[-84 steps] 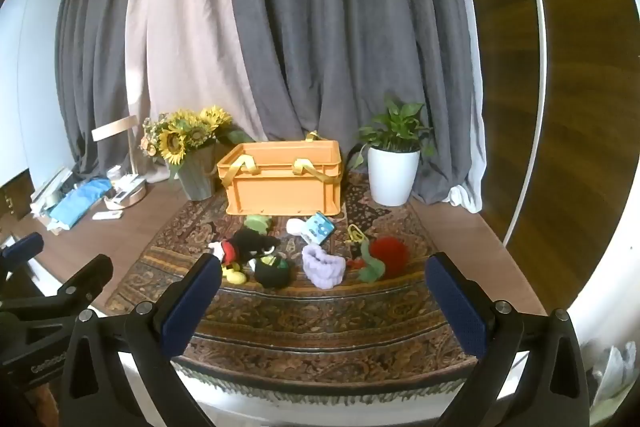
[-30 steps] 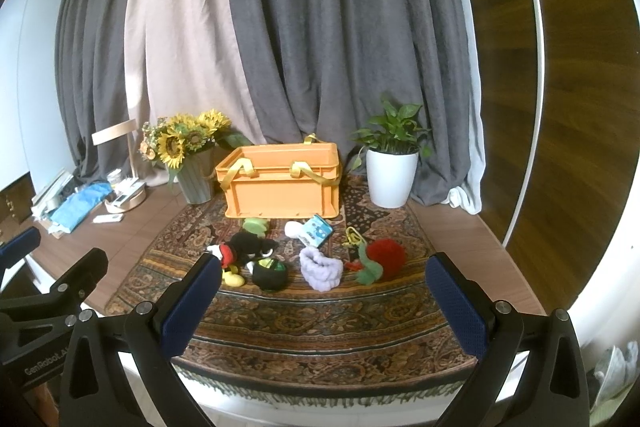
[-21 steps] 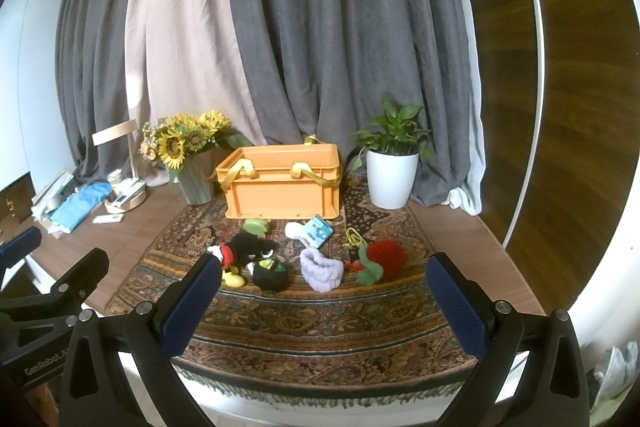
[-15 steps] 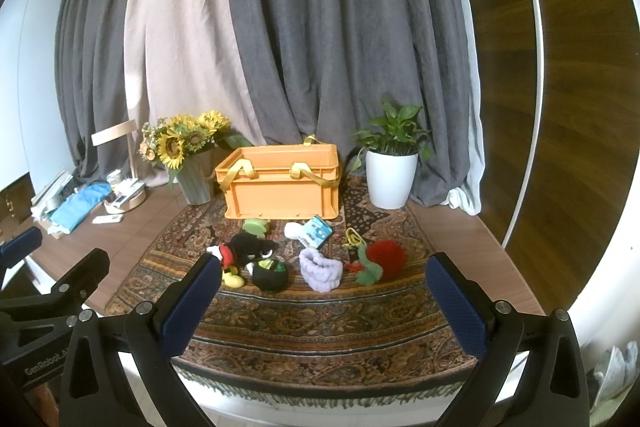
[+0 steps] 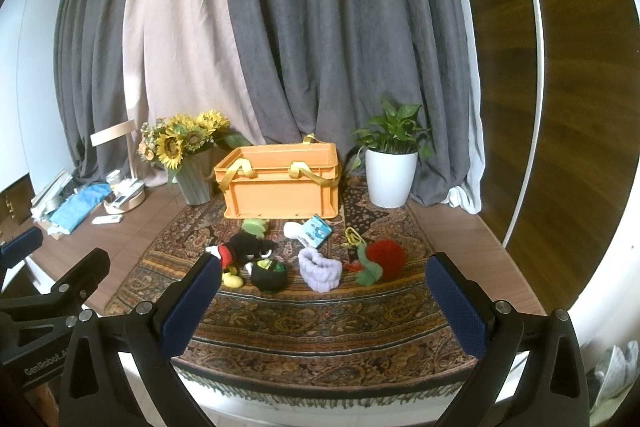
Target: Organize soft objects
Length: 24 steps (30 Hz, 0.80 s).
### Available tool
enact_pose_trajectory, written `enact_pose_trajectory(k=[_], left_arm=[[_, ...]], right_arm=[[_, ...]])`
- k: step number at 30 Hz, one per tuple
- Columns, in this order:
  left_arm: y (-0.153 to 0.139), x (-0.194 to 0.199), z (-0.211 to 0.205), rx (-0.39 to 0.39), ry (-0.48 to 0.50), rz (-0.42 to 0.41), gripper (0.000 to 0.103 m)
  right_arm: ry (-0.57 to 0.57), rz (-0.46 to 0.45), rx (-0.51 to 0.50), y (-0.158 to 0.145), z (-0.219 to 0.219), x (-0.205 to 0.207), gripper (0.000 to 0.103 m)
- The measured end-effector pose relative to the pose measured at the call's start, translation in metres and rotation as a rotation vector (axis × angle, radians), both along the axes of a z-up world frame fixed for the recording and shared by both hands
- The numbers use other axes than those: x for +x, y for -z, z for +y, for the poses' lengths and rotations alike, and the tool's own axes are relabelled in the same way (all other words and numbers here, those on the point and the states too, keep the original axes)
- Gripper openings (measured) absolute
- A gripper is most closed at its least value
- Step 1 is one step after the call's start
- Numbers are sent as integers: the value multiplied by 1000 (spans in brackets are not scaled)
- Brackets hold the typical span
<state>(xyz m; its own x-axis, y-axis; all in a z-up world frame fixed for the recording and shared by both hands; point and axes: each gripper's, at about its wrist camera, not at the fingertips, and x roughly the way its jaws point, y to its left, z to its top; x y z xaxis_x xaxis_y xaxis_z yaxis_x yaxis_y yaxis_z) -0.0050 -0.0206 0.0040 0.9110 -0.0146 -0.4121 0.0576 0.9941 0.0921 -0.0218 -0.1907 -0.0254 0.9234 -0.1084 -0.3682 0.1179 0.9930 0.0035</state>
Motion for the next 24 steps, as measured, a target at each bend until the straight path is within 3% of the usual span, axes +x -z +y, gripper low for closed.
enact_pose_trajectory(k=[12,24], left_arm=[[12,21,-15,17,57,47,103],[51,82,-19,56,178,139,103]], right_arm=[[-10,43,26,11,-7,19,103],[-50,137,35,39,-12,84,102]])
